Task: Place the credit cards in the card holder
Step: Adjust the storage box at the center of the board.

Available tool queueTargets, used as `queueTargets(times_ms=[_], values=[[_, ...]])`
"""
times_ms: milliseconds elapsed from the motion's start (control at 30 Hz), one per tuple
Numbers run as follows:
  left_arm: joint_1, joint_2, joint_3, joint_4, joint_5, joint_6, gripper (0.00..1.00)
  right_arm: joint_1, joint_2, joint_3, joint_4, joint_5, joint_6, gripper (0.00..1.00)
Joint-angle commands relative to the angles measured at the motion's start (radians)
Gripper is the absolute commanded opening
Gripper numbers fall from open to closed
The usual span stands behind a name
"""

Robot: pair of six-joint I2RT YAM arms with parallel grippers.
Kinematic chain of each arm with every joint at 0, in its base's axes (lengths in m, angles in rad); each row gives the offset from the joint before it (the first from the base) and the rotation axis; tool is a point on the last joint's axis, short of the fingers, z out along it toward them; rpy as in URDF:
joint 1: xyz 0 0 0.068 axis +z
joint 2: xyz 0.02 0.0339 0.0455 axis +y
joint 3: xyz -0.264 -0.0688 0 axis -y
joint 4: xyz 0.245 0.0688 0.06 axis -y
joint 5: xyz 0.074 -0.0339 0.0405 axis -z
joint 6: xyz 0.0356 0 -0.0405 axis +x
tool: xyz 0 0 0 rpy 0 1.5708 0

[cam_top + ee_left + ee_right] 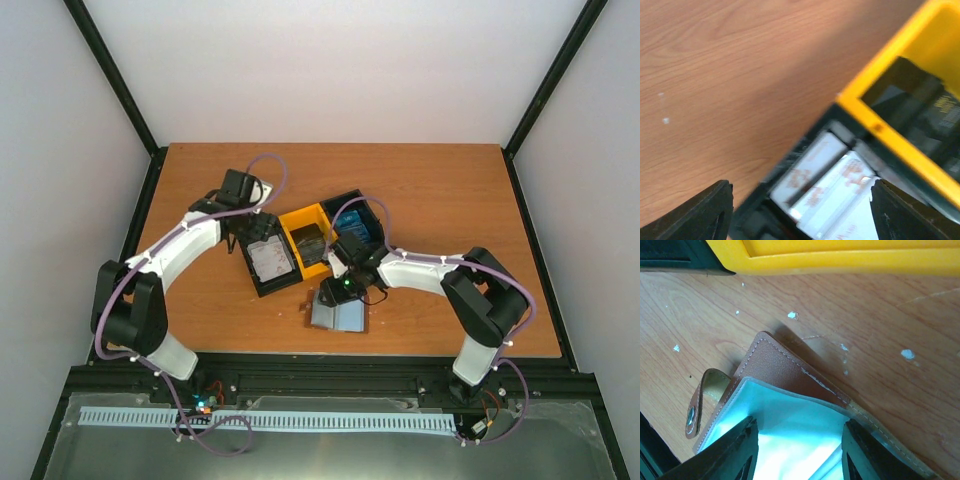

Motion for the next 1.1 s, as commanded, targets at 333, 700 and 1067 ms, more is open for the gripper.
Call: queueTargets(times_ms=[333,700,1067], values=[[0.127,0.165,0.099,-0.008,0.040,0.078,0.61,-0.026,0.081,0.059,-0.111,0.022,-0.051,0.47],[0.142,0.164,0.037,-0.015,-0.023,-0.038,0.33,-0.040,0.086,0.072,-0.121,0.037,-0.059,0.47],[0.142,0.013,-0.108,-0.038,-0.068,-0.107,0.32,-0.047,0.108,0.074,-0.102,0.006,-0.055,0.46]])
